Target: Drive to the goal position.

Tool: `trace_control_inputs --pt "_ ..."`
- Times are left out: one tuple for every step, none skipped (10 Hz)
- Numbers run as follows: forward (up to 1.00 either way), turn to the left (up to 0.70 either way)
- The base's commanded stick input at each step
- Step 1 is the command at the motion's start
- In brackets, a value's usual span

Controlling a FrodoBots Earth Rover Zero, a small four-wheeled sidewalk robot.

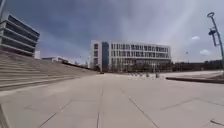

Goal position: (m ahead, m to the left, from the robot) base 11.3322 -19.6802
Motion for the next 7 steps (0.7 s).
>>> trace_control_inputs --pt "0.7 0.0" --pt "0.7 0.0" --pt "0.7 0.0" --pt "0.7 0.0" --pt "0.7 0.0" --pt "0.7 0.0" --pt "0.7 0.0"
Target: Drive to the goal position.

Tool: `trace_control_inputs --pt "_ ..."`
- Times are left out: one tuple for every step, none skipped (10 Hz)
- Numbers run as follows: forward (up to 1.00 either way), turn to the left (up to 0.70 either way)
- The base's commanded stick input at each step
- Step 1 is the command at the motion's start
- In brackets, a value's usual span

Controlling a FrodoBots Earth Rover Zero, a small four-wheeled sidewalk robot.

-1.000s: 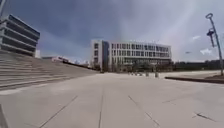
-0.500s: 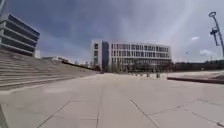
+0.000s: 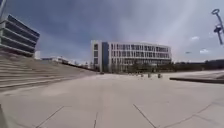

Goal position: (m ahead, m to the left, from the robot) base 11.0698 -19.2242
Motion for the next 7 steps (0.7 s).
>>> trace_control_inputs --pt "0.7 0.0" --pt "0.7 0.0" --pt "0.7 0.0" --pt "0.7 0.0" --pt "0.7 0.0" --pt "0.7 0.0" --pt "0.7 0.0"
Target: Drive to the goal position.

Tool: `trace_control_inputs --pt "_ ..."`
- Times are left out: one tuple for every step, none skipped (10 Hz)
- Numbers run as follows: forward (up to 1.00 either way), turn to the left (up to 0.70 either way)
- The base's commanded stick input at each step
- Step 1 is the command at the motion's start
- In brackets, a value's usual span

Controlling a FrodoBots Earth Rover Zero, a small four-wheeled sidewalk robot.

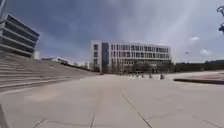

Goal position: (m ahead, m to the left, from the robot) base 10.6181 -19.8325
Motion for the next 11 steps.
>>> trace_control_inputs --pt "0.7 0.0" --pt "0.7 0.0" --pt "0.7 0.0" --pt "0.7 0.0" --pt "0.7 0.0" --pt "0.7 0.0" --pt "0.7 0.0" --pt "0.7 0.0" --pt "0.7 0.0" --pt "0.7 0.0" --pt "0.7 0.0"
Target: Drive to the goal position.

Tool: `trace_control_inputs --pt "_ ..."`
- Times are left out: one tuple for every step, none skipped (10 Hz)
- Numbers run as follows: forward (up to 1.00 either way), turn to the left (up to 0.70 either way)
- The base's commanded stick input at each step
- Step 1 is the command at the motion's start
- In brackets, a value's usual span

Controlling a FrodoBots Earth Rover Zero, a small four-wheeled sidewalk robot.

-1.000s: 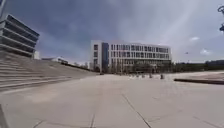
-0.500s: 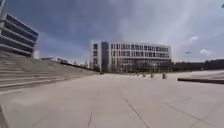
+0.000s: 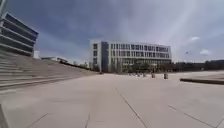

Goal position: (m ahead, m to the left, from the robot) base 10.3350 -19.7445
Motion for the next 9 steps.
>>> trace_control_inputs --pt "0.7 0.0" --pt "0.7 0.0" --pt "0.7 0.0" --pt "0.7 0.0" --pt "0.7 0.0" --pt "0.7 0.0" --pt "0.7 0.0" --pt "0.7 0.0" --pt "0.7 0.0"
